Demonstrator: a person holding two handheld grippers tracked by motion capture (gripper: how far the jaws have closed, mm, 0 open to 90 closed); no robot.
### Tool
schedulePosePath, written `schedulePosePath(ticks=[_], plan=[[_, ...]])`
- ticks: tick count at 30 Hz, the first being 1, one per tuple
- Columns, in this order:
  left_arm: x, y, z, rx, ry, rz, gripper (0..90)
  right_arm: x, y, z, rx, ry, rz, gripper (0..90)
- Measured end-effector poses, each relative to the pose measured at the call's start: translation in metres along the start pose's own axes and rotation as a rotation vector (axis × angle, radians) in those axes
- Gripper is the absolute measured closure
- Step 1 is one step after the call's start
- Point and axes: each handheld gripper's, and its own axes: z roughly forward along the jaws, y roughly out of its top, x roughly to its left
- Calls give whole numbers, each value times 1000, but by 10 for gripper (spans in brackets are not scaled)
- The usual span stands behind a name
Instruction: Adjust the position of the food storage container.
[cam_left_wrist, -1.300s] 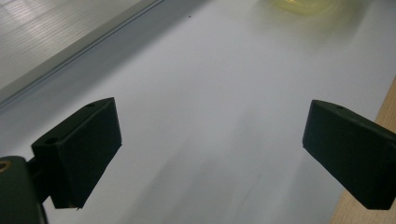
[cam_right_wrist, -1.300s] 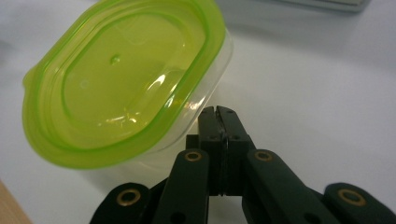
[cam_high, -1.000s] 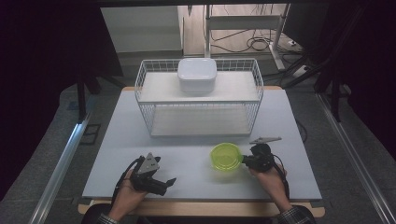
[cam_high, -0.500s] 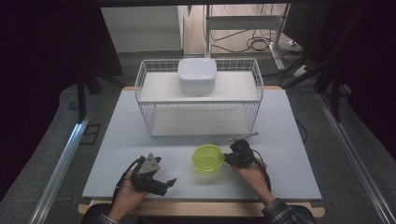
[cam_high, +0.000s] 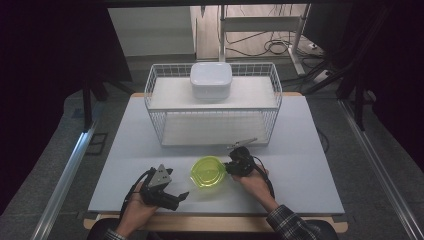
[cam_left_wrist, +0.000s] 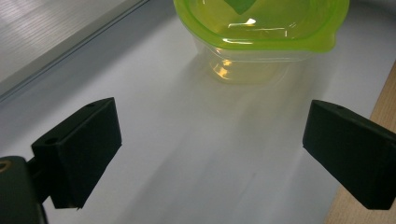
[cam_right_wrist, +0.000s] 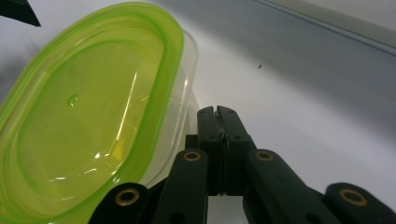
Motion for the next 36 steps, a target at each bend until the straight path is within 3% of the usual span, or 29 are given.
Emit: schedulePosePath(ticks=[9, 13, 15, 20, 29, 36], plan=[[0, 1, -2, 5, -4, -8, 44, -5, -3, -24, -44, -82, -48, 817], [1, 1, -4, 11, -1, -19, 46, -5, -6, -37, -71, -118, -79, 728], [2, 1, -5, 10, 2, -26, 47, -5, -7, -46, -102, -129, -91, 641], [5, 0, -8, 9, 9, -41, 48, -5, -10, -55, -125, -146, -99, 530], [6, -1, -10, -7, 35, -31, 49, -1, -16, -68, -165, -137, -117, 312], [6, -2, -11, -18, 45, -25, 45, 0, -23, -69, -165, -109, -113, 163]])
